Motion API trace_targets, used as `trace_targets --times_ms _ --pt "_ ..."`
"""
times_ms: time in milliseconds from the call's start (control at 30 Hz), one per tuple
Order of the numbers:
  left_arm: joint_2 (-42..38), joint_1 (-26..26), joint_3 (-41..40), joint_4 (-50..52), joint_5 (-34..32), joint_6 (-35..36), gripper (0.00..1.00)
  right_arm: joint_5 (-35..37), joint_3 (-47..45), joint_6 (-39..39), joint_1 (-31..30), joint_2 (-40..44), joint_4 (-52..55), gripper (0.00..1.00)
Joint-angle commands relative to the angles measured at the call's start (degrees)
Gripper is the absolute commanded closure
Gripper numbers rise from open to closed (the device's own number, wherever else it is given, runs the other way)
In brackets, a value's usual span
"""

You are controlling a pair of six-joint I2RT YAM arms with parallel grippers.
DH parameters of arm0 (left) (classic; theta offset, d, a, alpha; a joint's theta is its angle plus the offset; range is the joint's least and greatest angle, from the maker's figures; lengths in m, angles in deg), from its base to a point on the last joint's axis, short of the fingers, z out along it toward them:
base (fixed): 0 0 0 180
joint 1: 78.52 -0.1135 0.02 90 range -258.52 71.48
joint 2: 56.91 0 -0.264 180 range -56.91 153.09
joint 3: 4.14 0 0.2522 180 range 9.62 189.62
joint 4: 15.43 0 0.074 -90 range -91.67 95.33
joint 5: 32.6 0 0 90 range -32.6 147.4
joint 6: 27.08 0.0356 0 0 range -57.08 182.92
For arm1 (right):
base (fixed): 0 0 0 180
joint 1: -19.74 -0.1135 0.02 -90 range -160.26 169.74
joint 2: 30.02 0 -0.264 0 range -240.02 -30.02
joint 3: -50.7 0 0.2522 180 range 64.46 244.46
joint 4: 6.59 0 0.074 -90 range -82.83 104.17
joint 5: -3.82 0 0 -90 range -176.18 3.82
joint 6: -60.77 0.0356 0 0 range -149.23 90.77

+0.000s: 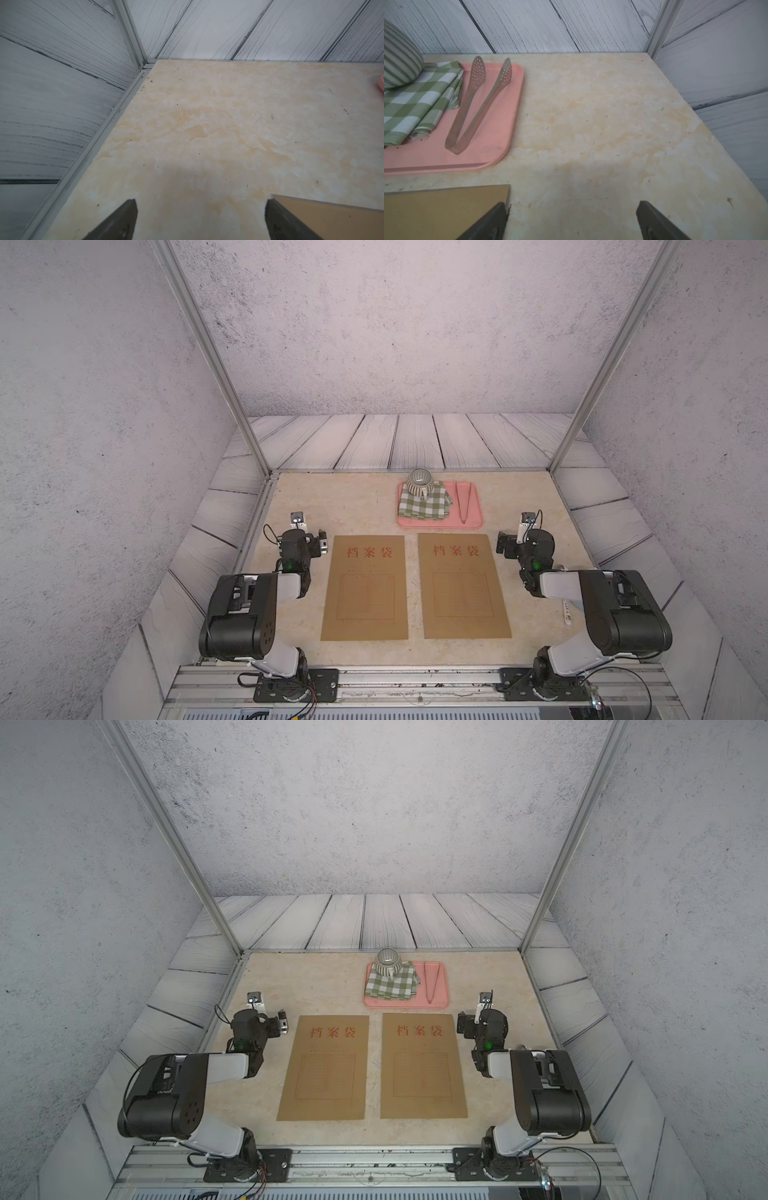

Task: Open the file bag
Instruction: Pick up the file bag from the center of the board.

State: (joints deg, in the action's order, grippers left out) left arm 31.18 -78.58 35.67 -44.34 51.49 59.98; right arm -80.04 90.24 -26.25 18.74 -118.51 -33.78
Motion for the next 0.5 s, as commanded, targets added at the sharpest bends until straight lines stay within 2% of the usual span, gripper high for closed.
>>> trace_targets --times_ms 0,467 --pt "-0.73 -0.21 0.50 -0.28 0.25 0.48 0.02 0.81 0.65 0.42 -0.08 0.60 -0.21 0.01" --pt "-0.75 -0.25 0.67 0.09 0.03 0.37 0.02 0.81 0.73 0.34 -0.06 0.63 -0.18 0.01"
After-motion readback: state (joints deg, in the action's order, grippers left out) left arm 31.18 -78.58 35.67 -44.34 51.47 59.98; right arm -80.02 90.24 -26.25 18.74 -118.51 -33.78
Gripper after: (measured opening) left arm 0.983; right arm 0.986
